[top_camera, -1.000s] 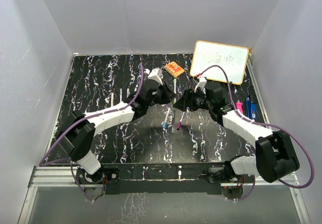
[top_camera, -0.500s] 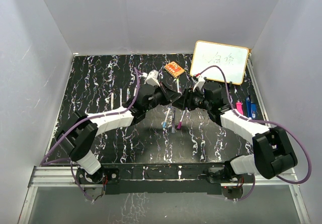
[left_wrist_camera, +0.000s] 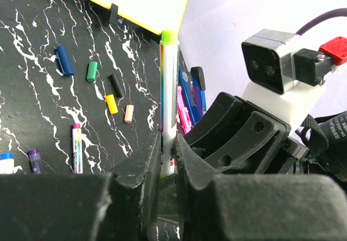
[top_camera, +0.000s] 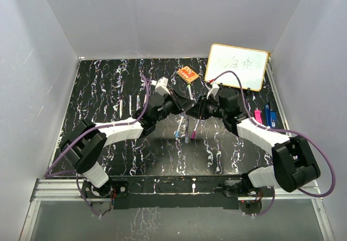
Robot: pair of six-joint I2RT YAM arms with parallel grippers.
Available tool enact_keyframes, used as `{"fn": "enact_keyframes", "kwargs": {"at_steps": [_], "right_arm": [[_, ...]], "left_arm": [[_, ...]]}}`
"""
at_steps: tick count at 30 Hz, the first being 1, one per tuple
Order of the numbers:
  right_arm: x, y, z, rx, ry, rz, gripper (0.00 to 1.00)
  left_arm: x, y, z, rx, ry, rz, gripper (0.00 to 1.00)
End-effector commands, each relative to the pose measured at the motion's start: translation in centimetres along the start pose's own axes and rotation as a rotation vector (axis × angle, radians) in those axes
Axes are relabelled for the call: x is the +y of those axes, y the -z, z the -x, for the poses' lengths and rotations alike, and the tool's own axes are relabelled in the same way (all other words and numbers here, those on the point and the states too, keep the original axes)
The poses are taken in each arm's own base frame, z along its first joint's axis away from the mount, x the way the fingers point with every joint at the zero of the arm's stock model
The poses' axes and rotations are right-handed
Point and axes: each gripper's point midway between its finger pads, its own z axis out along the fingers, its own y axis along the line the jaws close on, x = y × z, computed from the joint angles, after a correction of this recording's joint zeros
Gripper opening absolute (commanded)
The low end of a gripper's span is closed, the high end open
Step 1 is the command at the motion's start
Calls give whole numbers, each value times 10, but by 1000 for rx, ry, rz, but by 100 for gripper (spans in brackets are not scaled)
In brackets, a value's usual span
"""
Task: Open the pen caps
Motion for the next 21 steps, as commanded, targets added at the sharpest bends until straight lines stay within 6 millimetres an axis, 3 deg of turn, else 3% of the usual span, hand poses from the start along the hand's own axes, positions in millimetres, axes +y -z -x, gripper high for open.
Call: {"fn": "enact_keyframes", "kwargs": {"at_steps": [1, 4, 21], "right_arm": [[8, -1, 15, -54, 42, 38, 0], [11, 0, 12, -47, 51, 51, 0], [21, -1, -3, 17, 84, 82, 0]], "left_arm": [[-24, 11, 18, -62, -23, -86, 18], [-26, 8, 15, -41, -29, -97, 26], [-32, 1, 20, -51, -51, -113, 28]]}}
